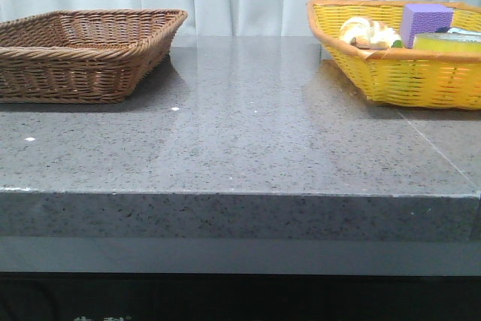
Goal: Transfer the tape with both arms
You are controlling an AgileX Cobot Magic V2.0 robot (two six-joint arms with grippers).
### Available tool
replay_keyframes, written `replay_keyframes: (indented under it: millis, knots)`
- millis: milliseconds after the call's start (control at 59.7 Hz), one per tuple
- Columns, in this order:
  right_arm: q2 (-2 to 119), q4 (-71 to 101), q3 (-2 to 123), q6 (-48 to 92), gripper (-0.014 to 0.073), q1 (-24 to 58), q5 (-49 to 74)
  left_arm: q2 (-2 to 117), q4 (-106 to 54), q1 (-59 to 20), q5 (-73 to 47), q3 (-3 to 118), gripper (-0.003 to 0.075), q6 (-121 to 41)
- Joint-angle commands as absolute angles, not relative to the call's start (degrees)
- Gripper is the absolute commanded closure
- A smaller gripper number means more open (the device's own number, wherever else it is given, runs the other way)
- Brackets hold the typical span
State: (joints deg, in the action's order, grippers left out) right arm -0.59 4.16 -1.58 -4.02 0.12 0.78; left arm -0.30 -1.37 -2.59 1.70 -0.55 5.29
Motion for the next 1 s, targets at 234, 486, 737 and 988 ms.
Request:
replay_keyframes:
  millis: [234, 486, 737, 988]
  knots:
    - [-2.1, 3.5, -0.1, -4.0, 0.0662, 0.2, -4.2, -1.3, -1.9, -2.5, 6.3, -2.8, 0.0740, 5.6]
    - [-2.1, 3.5, -0.1, -4.0, 0.0662, 0.2, -4.2, -1.3, -1.9, -2.5, 6.3, -2.8, 0.0740, 5.6]
    - [-2.1, 3.5, -0.1, -4.0, 0.0662, 0.2, -4.2, -1.3, -1.9, -2.5, 6.4, -2.8, 0.0740, 5.6]
    - [-2.1, 4.5, 3.2, -4.0, 0.0662, 0.2, -1.1, -1.3, -1.9, -2.5, 4.5, 1.9, 0.0740, 5.6]
